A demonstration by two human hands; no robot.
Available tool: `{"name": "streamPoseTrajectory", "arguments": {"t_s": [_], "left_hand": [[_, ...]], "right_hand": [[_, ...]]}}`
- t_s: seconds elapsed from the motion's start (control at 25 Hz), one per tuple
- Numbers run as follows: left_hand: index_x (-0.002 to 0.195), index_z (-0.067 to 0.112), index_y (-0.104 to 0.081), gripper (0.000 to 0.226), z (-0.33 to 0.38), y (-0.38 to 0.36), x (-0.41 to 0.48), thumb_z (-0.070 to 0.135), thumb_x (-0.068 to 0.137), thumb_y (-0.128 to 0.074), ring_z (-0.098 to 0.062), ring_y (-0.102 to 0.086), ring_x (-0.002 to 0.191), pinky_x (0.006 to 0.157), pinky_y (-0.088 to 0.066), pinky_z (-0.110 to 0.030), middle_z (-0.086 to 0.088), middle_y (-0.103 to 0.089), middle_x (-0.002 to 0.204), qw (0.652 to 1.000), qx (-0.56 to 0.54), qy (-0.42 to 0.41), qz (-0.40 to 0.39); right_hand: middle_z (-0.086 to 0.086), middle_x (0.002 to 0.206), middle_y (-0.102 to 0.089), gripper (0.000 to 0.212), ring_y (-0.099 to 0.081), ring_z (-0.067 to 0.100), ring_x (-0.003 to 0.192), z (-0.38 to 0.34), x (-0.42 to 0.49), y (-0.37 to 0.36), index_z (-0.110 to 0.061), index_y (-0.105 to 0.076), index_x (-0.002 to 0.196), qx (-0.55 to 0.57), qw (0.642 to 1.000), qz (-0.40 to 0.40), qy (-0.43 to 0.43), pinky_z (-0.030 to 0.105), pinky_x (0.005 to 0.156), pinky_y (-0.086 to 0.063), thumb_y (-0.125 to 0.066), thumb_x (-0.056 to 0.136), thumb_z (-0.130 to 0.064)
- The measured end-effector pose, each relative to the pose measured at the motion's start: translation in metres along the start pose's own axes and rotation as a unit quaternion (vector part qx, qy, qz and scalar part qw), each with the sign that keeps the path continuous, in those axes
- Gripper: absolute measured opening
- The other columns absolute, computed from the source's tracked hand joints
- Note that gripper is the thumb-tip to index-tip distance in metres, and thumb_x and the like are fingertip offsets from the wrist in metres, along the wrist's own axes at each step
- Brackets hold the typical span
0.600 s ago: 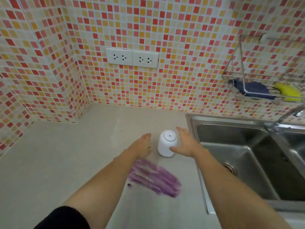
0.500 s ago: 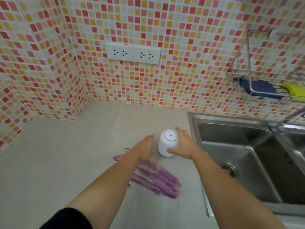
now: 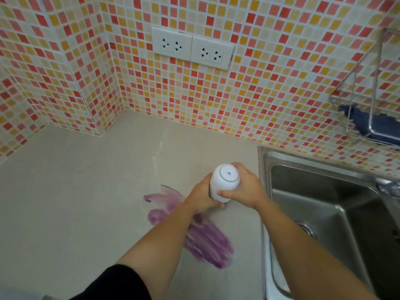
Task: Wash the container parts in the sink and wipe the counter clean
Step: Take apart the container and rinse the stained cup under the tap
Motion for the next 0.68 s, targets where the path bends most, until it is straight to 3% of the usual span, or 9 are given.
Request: {"name": "streamPoseTrajectory", "arguments": {"t_s": [0.28,0.48,0.68], "left_hand": [[0.140,0.024,-0.033,0.109,0.005,-0.003,0.005,0.043,0.047,-0.087,-0.015,-0.054,0.119,0.101,-0.046,-0.039,0.005,-0.054,0.133,0.997,-0.065,0.019,0.042],[0.126,0.033,-0.047,0.084,0.012,-0.001,0.006,0.027,0.053,-0.087,-0.013,-0.060,0.108,0.095,-0.051,-0.038,0.007,-0.062,0.120,0.994,-0.085,-0.010,0.067],[0.110,0.041,-0.051,0.070,0.015,0.002,0.007,0.027,0.049,-0.083,-0.013,-0.063,0.103,0.091,-0.052,-0.037,0.008,-0.066,0.111,0.994,-0.086,-0.014,0.070]], "right_hand": [[-0.010,0.112,-0.054,0.079,-0.054,0.016,0.102,0.001,0.009,0.028,-0.028,-0.043,0.122,0.041,0.999,0.018,0.016,0.029,0.082,-0.045,-0.085,0.056,-0.040],[-0.011,0.114,-0.053,0.079,-0.054,0.017,0.104,-0.001,0.015,0.033,-0.030,-0.041,0.123,0.048,0.999,0.008,0.019,0.035,0.087,-0.050,-0.084,0.057,-0.043],[-0.011,0.114,-0.052,0.082,-0.053,0.017,0.104,-0.006,0.018,0.039,-0.031,-0.040,0.123,0.041,0.999,0.013,0.018,0.041,0.088,-0.051,-0.083,0.055,-0.046]]}}
Point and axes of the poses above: each hand's wrist, its own x-axis towards the middle knuckle, its own y-axis out of the back of the hand, z = x × y, the point moved 5 cm from there along x, towards the middle knuckle
